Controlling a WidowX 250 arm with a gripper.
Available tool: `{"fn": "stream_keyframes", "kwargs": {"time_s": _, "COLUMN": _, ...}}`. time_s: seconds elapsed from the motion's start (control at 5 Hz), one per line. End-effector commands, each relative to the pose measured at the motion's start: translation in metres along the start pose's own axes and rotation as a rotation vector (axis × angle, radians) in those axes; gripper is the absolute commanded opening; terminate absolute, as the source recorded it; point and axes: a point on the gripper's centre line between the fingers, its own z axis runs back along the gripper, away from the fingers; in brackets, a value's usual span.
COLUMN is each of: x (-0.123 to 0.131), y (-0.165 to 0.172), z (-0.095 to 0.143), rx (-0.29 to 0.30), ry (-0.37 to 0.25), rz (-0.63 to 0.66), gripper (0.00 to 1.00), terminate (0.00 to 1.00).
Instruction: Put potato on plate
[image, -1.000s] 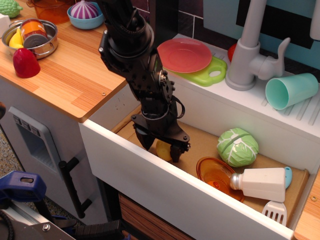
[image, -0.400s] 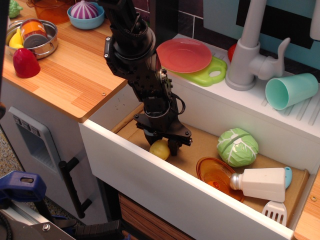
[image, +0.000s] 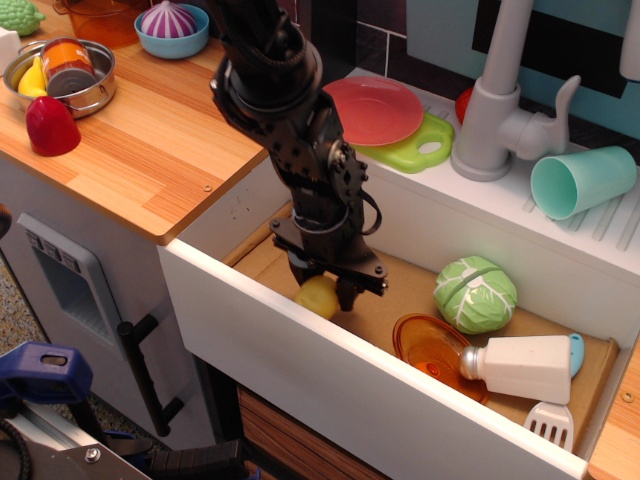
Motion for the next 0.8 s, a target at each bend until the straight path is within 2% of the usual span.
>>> {"fn": "stream_keyframes", "kwargs": {"time_s": 0.0, "x": 0.027, "y": 0.016, "z": 0.057, "rx": 0.101, "ry": -0.124, "rz": -0.15, "gripper": 0.0, "terminate": 0.0}}
{"fn": "stream_keyframes", "kwargs": {"time_s": 0.2, "x": 0.047, "y": 0.021, "z": 0.081, "rx": 0.133, "ry": -0.146, "rz": -0.211, "gripper": 0.0, "terminate": 0.0}}
{"fn": "stream_keyframes", "kwargs": {"time_s": 0.6, "x": 0.123, "y": 0.027, "z": 0.105, "rx": 0.189, "ry": -0.256, "rz": -0.394, "gripper": 0.0, "terminate": 0.0}}
